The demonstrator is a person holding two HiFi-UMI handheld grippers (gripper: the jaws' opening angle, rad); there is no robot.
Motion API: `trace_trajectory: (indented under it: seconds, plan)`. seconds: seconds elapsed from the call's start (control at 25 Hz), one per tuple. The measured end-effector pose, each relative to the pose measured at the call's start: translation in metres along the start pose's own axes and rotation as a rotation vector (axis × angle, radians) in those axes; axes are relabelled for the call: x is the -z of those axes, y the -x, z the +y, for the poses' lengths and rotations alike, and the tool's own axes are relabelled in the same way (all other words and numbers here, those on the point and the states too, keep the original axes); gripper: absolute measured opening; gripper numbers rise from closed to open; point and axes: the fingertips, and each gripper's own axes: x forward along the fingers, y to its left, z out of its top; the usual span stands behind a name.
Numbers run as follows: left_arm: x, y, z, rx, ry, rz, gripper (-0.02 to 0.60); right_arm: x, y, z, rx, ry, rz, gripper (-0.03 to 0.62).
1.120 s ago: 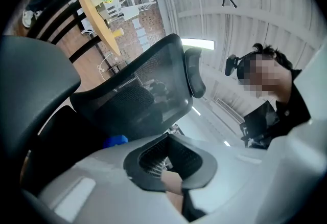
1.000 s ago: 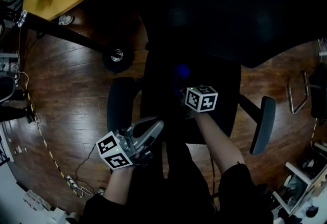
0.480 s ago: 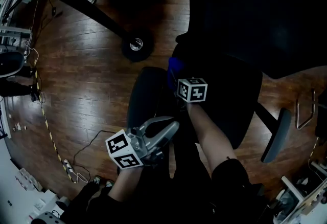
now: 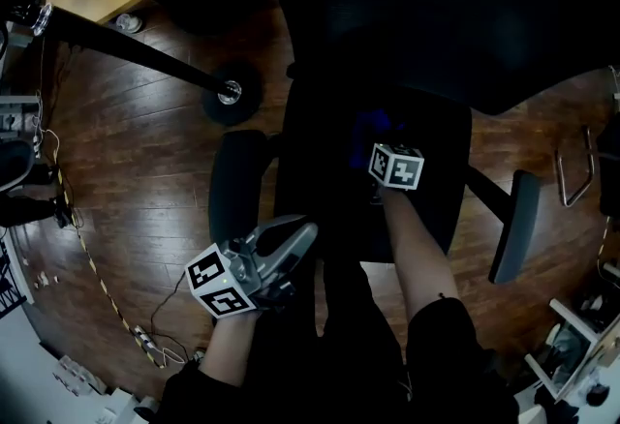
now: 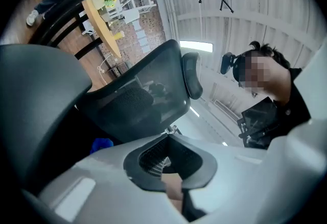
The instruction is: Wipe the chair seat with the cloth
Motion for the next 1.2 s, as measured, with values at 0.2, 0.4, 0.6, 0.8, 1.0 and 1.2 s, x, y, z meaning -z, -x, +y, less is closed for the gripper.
trace_trajectory:
  seconds: [0.2, 0.4, 0.6, 0.8, 1.0, 1.2]
  plan:
    - [0.005, -0.012, 0.004, 0.010, 0.016, 0.039, -0.008, -0.017, 0.066, -0.094, 0.163, -0.046, -0.034, 0.061]
    - [0.011, -0.020, 0.007, 0.016, 0.019, 0.054, -0.008, -0.014, 0.126, -0.163, 0.293, -0.118, -0.086, 0.063]
    - [0.013, -0.020, 0.010, 0.005, 0.027, 0.053, -0.008, -0.003, 0.130, -0.177, 0.315, -0.115, -0.107, 0.062]
    - [0.007, -0.019, 0.005, 0.012, 0.013, 0.029, -0.008, -0.013, 0.131, -0.172, 0.271, -0.119, -0.098, 0.063]
    - [0.002, -0.014, -0.008, 0.031, 0.001, 0.010, -0.008, -0.010, 0.108, -0.095, 0.071, -0.066, -0.120, 0.063]
    - [-0.014, 0.002, -0.006, 0.023, -0.014, -0.027, -0.008, -0.013, 0.053, 0.039, -0.152, -0.065, -0.098, 0.063]
